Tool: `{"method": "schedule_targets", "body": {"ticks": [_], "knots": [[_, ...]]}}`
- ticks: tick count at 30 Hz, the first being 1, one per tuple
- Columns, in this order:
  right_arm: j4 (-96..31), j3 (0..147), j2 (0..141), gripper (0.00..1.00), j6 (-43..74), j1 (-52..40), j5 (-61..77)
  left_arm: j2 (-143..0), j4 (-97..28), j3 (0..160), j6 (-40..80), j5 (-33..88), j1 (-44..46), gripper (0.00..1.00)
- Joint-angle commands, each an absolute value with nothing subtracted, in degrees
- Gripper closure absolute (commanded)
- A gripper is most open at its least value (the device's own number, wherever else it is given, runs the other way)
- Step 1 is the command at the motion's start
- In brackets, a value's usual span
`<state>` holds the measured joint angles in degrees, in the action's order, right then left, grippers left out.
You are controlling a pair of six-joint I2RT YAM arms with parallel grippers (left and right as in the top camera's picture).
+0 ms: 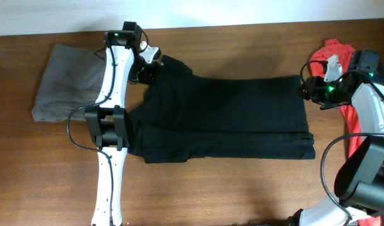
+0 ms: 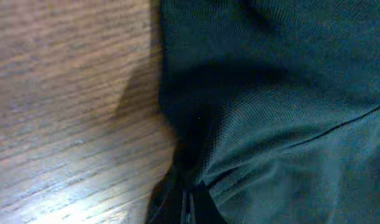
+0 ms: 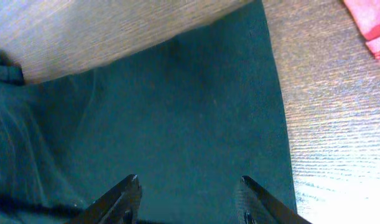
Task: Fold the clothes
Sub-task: 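Move the right gripper to the shirt's upper right corner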
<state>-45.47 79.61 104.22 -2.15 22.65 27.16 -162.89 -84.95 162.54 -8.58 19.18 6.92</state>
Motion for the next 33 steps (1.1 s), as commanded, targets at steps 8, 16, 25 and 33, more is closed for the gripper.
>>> {"method": "schedule_targets", "body": {"ticks": [8,16,25,33], "knots": [[-39.51,80.58,108.9,0.45,3.09,21.61,27.79,-158.41,-86.43,169.66,-8.69,20.38,6.33,0.99],[-25.89,80.58,115.83,0.34,3.49,21.74,23.16,-158.43,-87.79,169.66,-8.69,20.38,6.37,0.99],[-16.38,80.58,123.39,0.33,3.53,20.84,25.43,-158.43,-88.12,169.66,-8.69,20.38,6.37,0.99],[-14.04,80.6,126.8,0.51,3.68,17.82,23.24,-158.43,-88.42,169.66,-8.69,20.38,6.37,0.99]]}}
